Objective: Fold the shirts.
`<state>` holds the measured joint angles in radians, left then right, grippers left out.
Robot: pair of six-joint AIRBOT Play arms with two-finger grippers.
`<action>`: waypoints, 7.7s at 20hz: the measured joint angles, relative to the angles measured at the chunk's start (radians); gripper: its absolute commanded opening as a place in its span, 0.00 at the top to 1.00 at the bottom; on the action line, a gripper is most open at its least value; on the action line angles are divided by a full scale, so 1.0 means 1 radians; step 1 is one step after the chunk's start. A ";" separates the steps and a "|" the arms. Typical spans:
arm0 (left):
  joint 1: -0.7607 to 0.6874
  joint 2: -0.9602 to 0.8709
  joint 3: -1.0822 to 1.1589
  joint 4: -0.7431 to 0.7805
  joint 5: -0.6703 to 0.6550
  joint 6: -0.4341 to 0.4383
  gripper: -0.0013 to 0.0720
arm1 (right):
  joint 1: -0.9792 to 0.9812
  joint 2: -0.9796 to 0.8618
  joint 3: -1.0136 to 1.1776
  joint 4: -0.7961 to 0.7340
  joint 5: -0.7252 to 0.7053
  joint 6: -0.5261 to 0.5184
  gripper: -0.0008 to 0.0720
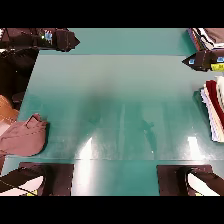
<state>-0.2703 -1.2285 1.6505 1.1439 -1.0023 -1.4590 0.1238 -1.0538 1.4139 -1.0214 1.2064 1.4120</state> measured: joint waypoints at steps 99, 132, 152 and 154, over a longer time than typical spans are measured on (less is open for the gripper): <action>-0.067 -0.427 -0.323 -0.151 -0.105 0.149 0.80 | 0.000 0.153 -0.001 0.000 -0.172 0.001 0.96; 0.043 -0.080 -0.228 -0.101 -0.093 0.126 0.95 | 0.336 -0.354 -0.341 0.243 -0.265 -0.072 0.97; 0.043 0.294 -0.131 -0.122 -0.238 0.047 0.95 | 0.213 -0.044 0.205 -0.082 0.099 0.154 0.97; 0.043 0.254 -0.264 -0.117 -0.260 0.046 0.95 | 0.213 -0.120 0.142 -0.082 0.121 0.166 0.97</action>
<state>-0.2272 -0.9745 1.3869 1.0267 -1.2625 -1.4128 0.3367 -1.1740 1.5562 -1.1038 1.3277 1.5784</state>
